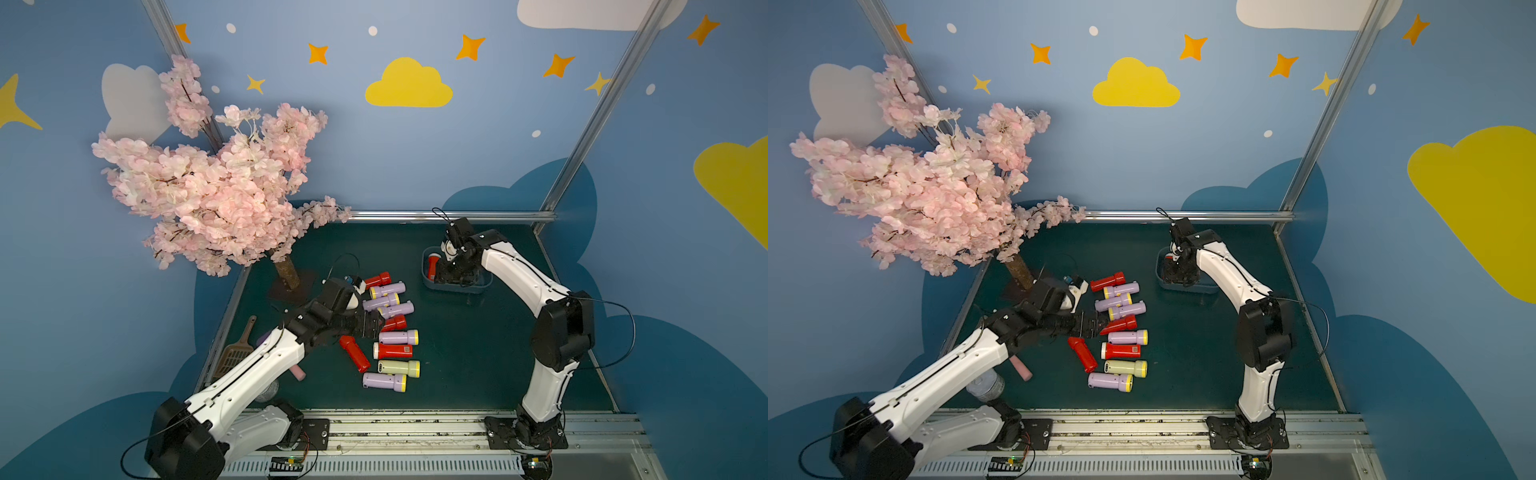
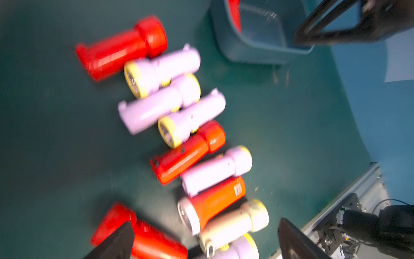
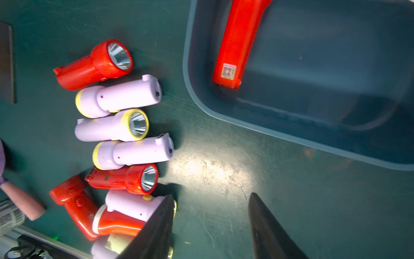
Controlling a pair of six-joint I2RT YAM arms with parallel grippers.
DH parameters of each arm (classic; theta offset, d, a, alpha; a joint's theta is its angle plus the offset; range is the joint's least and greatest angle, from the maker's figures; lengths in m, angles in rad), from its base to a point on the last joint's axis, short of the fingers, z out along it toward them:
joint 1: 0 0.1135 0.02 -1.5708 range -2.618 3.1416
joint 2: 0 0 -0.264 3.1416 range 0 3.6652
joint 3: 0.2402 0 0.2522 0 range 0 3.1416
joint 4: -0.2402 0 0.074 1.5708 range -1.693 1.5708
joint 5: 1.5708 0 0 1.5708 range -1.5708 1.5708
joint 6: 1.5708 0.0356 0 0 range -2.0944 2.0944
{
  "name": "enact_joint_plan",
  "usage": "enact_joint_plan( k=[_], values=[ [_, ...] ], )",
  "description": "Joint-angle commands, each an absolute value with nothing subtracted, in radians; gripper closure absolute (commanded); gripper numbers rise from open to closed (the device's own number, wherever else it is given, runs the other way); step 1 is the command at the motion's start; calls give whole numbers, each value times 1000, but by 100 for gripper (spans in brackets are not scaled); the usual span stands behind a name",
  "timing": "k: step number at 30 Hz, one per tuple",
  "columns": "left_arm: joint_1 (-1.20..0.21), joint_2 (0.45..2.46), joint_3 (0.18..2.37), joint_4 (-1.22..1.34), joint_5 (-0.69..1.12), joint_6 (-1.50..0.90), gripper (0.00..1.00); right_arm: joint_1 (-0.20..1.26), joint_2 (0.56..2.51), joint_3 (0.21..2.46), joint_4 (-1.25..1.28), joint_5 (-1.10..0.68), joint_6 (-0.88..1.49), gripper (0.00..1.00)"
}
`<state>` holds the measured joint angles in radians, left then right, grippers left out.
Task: Put the flashlights into the storage boxes
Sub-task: Pick up the flashlight from the center of the board.
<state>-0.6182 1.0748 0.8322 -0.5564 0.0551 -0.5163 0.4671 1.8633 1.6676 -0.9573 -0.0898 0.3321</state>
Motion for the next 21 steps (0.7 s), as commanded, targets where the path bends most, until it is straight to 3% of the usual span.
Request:
enact_joint_plan(
  k=[1, 11, 21],
  values=[
    [-698, 1008, 780, -689, -124, -739, 2, 465, 1801, 1631, -931, -45, 334, 45],
    [-872, 950, 652, -746, -259, -1039, 5, 469, 1755, 1566, -896, -37, 336, 46],
    [-861, 958, 546, -617, -281, -1078, 13, 474, 1695, 1530, -920, 11, 331, 47]
  ],
)
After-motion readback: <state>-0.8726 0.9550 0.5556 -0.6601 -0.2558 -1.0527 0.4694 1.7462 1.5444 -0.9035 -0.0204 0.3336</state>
